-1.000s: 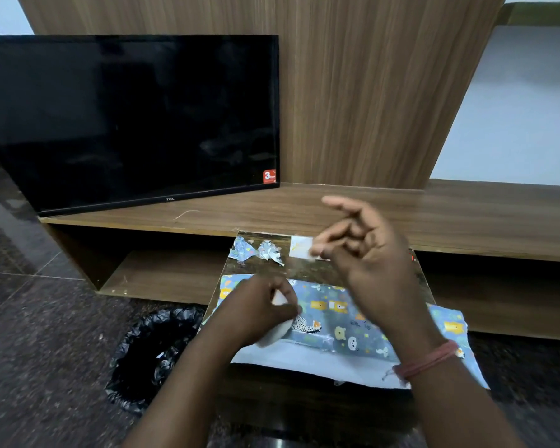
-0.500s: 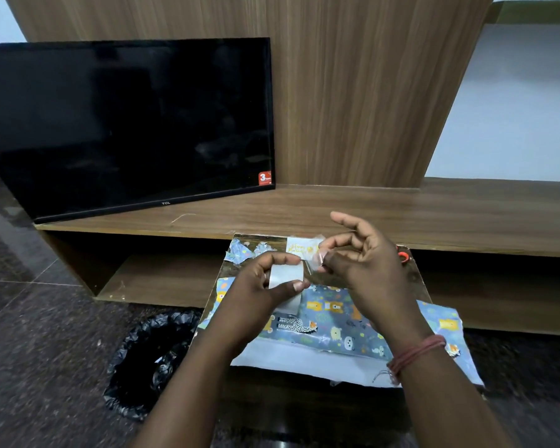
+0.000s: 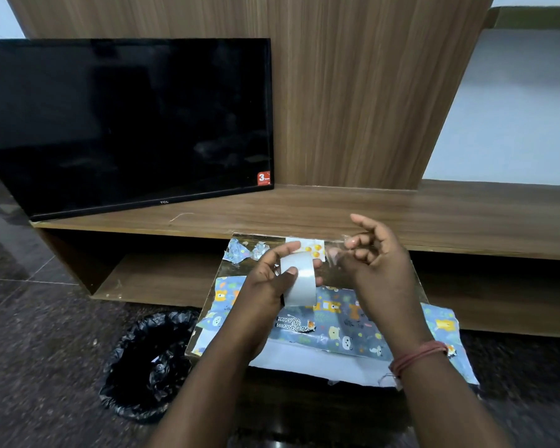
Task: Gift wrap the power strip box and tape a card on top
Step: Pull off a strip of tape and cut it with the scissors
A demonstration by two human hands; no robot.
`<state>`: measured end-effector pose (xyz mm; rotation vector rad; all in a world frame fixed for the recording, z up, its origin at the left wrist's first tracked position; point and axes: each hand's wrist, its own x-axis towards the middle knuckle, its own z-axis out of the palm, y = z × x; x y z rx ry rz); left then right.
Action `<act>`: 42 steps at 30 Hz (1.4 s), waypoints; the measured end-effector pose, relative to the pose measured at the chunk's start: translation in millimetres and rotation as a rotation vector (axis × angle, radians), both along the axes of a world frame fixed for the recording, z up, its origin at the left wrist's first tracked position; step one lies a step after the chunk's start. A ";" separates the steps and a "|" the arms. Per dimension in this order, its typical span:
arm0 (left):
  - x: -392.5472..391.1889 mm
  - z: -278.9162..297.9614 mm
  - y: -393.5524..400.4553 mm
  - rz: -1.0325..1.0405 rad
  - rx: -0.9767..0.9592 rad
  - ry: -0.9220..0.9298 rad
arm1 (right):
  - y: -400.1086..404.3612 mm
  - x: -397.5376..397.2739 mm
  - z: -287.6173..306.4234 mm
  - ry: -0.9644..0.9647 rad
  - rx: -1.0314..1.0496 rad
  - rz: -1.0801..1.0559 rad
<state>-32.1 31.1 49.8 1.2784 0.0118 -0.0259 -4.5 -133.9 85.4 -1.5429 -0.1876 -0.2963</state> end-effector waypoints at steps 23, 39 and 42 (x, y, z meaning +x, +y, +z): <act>132.7 -48.0 -121.0 -0.152 1.296 -0.095 | -96.2 55.9 -53.9 0.125 -0.157 -0.421; 123.7 -38.8 -123.5 0.010 0.979 -0.220 | -90.0 47.2 -49.6 0.128 -0.225 -0.411; 97.4 -16.4 -101.0 0.135 0.371 0.027 | -72.9 35.1 -43.6 0.066 -0.280 -0.298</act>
